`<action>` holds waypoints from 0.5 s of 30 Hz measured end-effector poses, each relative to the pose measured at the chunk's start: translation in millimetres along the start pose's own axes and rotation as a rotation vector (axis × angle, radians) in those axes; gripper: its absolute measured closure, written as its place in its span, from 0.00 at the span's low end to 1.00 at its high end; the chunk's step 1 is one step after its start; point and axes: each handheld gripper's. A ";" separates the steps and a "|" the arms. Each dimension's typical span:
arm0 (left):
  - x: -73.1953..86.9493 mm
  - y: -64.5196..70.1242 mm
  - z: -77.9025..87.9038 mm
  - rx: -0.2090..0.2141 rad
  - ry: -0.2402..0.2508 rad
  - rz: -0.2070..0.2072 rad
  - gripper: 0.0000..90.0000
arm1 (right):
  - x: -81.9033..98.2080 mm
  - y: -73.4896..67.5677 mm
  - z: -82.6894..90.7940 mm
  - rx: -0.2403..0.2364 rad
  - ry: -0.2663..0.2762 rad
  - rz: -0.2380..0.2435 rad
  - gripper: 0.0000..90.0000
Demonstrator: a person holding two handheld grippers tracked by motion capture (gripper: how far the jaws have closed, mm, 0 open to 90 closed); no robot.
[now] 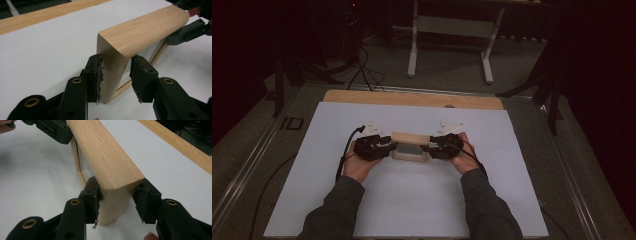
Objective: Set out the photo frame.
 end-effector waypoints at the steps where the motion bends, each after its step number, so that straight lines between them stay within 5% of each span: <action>1: 0.3 -0.2 0.1 0.000 0.006 0.007 0.67 | -0.7 0.8 -0.7 -0.002 -0.004 -0.003 0.63; 11: 5.4 -4.8 -8.5 0.015 -0.010 0.038 0.61 | 1.5 6.7 -3.7 0.001 -0.024 -0.060 0.52; 15: 7.8 -6.0 -13.6 0.012 -0.017 0.042 0.59 | 3.5 6.9 -1.8 0.009 -0.011 -0.076 0.55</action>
Point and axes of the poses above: each handheld gripper's, and its own axes: z roughly backward along the jaws, x roughly out of its underside, y roughly to its right, and after that the axes turned 12 degrees about y, right-handed
